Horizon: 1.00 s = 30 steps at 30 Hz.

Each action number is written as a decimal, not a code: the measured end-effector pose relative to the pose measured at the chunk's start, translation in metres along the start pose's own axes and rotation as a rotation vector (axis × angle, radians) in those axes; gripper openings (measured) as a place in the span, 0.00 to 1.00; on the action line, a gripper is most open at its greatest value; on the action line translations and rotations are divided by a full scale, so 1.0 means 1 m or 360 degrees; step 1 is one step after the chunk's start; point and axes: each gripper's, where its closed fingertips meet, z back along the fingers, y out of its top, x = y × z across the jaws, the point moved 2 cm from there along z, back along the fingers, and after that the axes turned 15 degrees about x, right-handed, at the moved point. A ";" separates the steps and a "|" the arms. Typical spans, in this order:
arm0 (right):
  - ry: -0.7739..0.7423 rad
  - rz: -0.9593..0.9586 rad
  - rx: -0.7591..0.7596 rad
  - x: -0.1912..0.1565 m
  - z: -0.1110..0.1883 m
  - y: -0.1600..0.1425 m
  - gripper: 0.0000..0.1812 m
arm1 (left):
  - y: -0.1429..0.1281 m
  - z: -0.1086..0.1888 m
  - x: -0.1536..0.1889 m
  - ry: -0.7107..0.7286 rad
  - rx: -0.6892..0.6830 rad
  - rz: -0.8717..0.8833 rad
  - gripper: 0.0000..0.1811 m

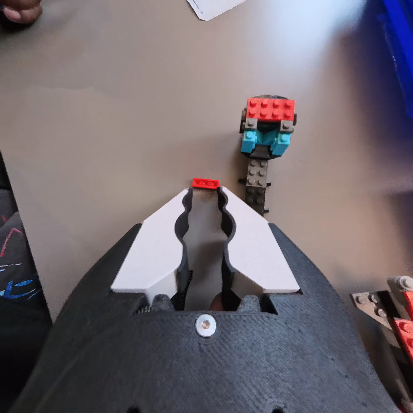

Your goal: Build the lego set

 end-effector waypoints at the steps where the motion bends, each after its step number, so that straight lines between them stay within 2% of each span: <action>1: -0.0011 0.0017 -0.0012 0.000 -0.001 0.001 0.15 | 0.000 0.000 0.000 0.0001 0.0003 -0.0003 0.32; 7: -0.0054 0.0100 -0.0048 0.000 -0.007 0.000 0.16 | 0.001 0.001 0.000 -0.0004 0.0013 0.0007 0.32; 14: -0.0044 0.0092 0.0051 -0.003 -0.001 0.010 0.14 | 0.002 0.002 0.000 -0.0016 0.0022 0.0021 0.32; 19: -0.0147 0.0142 0.0125 0.014 0.026 0.021 0.14 | 0.002 0.002 0.000 -0.0021 0.0026 0.0027 0.32; 24: -0.0320 0.0131 0.0141 0.043 0.068 0.024 0.14 | 0.003 0.002 0.000 -0.0022 0.0033 0.0035 0.32; 30: -0.0478 0.0052 0.0240 0.061 0.115 0.016 0.14 | 0.000 0.000 -0.001 -0.0016 -0.0011 0.0044 0.32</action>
